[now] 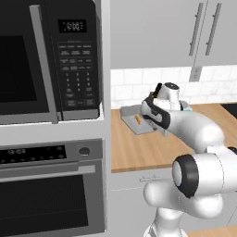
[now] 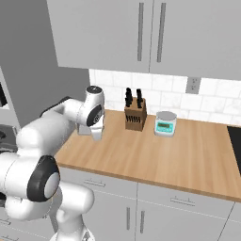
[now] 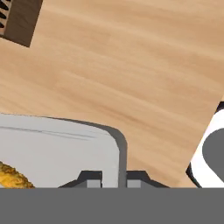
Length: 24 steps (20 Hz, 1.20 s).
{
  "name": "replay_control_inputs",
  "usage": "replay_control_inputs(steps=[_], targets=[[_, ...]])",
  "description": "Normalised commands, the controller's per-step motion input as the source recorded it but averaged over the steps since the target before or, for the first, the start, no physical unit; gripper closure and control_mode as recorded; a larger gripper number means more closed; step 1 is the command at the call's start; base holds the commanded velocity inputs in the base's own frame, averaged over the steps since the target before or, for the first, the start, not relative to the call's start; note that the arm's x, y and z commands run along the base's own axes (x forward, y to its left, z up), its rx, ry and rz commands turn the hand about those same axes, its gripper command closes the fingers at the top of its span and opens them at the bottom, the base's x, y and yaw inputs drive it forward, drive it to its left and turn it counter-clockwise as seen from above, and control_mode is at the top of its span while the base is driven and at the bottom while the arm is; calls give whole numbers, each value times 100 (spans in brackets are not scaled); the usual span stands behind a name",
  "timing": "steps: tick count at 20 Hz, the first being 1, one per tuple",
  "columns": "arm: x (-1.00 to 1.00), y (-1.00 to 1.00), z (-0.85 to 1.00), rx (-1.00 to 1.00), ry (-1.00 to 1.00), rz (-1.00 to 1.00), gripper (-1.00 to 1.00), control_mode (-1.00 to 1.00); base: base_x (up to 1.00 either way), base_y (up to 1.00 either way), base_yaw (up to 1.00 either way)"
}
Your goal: Take the meat container that has the shrimp and place it on the second highest rack of the freezer. Then take the vegetable container that has the lemon and cucumber and place it on the highest rack of the freezer.
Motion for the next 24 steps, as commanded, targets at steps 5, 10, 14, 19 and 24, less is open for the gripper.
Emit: replay_control_inputs(steps=[5,10,14,19,24], targets=[[-99,-15,55,0,2,-2,100,-100,0,0,0],[-98,0,38,-1,-16,-4,100,-100,0,0,0],[-79,0,30,-2,-18,-24,100,-100,0,0,0],[-49,0,40,0,-10,-30,100,-100,0,0,0],[-18,-12,44,0,-1,-14,100,-100,0,0,0]])
